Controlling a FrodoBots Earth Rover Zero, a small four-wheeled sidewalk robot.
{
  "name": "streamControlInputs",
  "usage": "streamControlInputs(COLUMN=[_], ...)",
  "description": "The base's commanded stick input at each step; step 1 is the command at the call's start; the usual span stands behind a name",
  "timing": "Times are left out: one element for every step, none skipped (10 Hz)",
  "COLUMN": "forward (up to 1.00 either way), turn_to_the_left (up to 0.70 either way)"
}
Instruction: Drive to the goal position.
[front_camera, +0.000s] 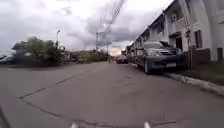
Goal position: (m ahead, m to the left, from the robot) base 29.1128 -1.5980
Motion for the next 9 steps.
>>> streamControlInputs(forward=[0.7,0.7,0.7,0.7,0.7,0.7,0.7,0.7,0.7], turn_to_the_left=[0.05,-0.2,-0.35,-0.21,0.02,0.05,0.04,0.03,0.03])
